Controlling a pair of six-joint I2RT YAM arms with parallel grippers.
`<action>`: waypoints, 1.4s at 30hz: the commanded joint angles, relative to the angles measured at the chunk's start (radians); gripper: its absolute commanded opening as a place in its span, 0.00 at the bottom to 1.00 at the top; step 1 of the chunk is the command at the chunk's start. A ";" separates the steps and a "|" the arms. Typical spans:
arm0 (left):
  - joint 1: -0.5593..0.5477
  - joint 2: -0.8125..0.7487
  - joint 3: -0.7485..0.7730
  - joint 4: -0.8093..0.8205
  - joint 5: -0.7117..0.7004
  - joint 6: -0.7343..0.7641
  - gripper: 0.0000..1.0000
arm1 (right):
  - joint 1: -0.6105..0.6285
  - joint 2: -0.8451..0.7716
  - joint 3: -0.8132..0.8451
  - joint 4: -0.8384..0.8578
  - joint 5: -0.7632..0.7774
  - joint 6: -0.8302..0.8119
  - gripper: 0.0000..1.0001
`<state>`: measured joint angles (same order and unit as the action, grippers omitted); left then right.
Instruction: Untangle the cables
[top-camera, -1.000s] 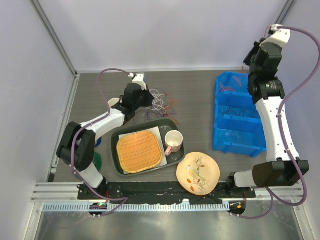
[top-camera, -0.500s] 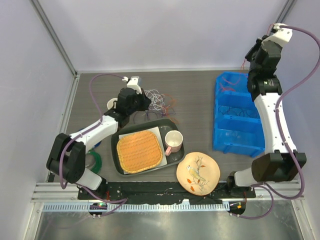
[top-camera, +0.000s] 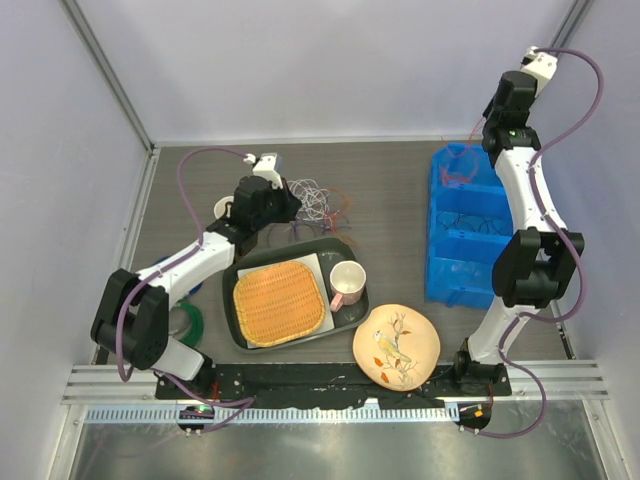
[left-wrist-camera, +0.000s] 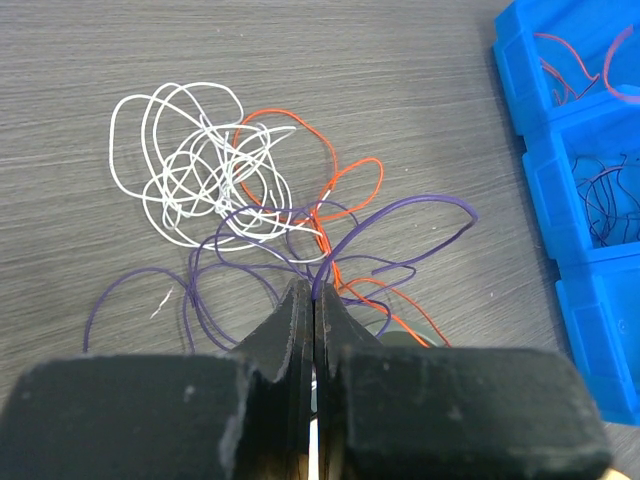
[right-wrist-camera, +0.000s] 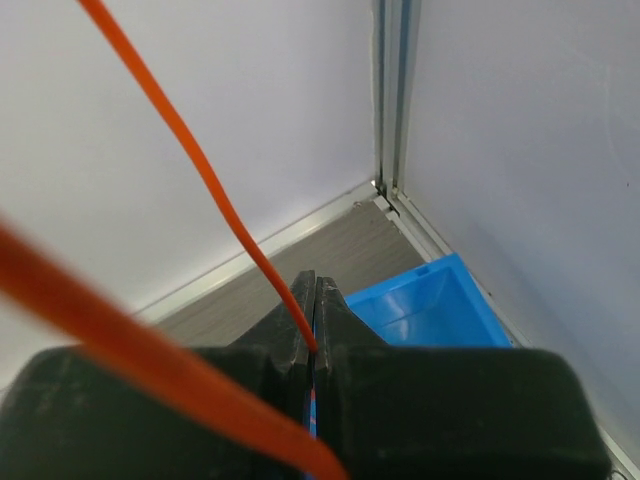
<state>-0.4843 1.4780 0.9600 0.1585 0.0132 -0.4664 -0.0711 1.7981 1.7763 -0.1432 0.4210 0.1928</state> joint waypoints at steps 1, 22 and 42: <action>0.000 0.008 0.028 -0.002 0.021 0.012 0.00 | -0.009 0.026 0.081 -0.018 0.068 0.020 0.01; 0.001 0.002 0.022 0.006 0.077 0.021 0.00 | -0.073 0.254 0.374 -0.076 -0.011 0.112 0.01; 0.001 0.001 0.014 0.026 0.122 0.032 0.00 | -0.131 0.169 0.074 0.043 -0.090 0.152 0.01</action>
<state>-0.4843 1.4902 0.9600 0.1459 0.1173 -0.4576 -0.1696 2.0747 1.8866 -0.1669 0.3508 0.3031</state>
